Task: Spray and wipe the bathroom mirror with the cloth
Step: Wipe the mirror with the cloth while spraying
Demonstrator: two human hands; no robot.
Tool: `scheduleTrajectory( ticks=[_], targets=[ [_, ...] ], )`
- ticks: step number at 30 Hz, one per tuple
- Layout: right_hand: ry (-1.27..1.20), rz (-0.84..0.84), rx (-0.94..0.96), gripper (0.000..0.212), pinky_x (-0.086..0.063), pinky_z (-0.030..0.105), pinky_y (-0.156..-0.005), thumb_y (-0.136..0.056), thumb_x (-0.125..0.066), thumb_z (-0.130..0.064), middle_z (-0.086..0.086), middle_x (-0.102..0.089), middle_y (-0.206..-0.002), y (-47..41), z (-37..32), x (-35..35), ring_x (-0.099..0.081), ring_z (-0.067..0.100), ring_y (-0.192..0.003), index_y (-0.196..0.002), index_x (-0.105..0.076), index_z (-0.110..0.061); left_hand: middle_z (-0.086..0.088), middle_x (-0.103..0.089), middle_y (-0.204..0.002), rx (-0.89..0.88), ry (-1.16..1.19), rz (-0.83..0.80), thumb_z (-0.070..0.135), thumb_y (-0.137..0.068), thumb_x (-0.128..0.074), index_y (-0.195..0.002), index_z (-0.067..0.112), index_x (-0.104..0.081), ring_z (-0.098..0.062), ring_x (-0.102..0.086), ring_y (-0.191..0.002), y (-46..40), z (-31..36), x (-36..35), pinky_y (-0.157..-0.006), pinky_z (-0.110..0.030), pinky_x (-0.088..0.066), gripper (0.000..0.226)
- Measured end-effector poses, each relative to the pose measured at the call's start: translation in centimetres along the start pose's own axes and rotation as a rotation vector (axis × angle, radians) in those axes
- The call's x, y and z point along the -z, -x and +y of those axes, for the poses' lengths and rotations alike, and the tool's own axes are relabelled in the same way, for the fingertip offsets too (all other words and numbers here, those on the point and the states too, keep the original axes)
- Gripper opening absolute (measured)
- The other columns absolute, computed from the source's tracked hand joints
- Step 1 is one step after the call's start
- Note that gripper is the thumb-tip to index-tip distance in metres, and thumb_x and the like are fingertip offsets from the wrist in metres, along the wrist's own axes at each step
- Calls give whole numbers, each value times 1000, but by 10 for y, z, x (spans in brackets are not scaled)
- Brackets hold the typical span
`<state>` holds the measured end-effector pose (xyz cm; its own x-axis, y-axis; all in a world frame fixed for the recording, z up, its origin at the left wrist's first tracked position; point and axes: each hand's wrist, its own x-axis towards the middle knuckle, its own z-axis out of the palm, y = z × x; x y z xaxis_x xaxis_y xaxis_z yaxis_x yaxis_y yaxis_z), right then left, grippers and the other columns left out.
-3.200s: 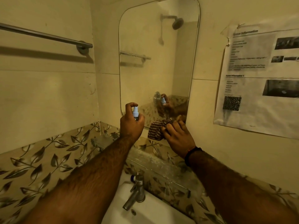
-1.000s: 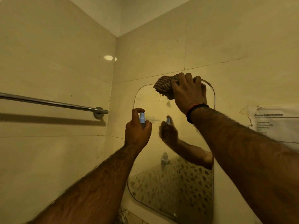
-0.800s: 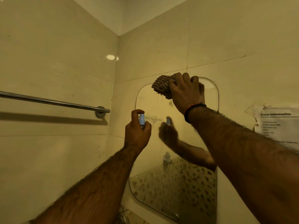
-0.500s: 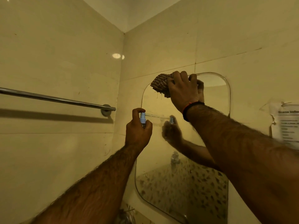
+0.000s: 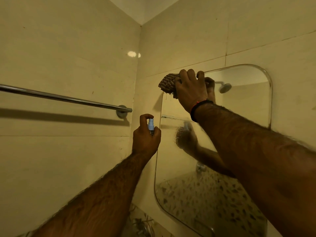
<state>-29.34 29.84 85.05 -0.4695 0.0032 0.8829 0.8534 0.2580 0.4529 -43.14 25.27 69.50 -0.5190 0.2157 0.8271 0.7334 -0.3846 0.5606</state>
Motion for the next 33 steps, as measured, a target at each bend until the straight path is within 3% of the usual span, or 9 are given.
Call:
scheduleTrajectory(
  ticks=[8, 17, 28, 33],
  targets=[
    [-65, -12, 39, 35, -35, 52, -97, -88, -62, -34, 10, -48, -120, 2, -30, -15, -46, 31, -113, -115, -58, -11, -8, -62, -83, 47, -11, 7, 19, -90, -63, -126, 26, -40, -21, -62, -64, 11, -17, 3, -62, -36, -60, 44],
    [-148, -90, 128, 37, -31, 54, -101, -90, -58, -31, 10, -46, -125, 67, -82, -40, -43, 32, -117, -122, -55, -12, 6, -57, -73, 57, -45, -20, 22, -89, -61, -116, 35, -39, -16, -59, -57, 45, -44, 3, -47, -19, -44, 38],
    [-182, -185, 258, 31, -29, 53, -104, -92, -50, -26, 8, -48, -127, 155, -128, -53, -44, 31, -120, -119, -59, -14, -2, -59, -75, 153, -117, -49, 19, -87, -59, -116, 32, -40, -23, -61, -61, 110, -82, 11, -54, -39, -56, 37],
    [-257, -228, 299, 33, -28, 54, -104, -92, -43, -20, 10, -47, -129, 195, -147, -57, -44, 32, -120, -122, -55, -11, -2, -60, -77, 148, -124, -44, 16, -87, -60, -116, 30, -41, -19, -59, -60, 133, -92, 16, -53, -33, -52, 37]
  ],
)
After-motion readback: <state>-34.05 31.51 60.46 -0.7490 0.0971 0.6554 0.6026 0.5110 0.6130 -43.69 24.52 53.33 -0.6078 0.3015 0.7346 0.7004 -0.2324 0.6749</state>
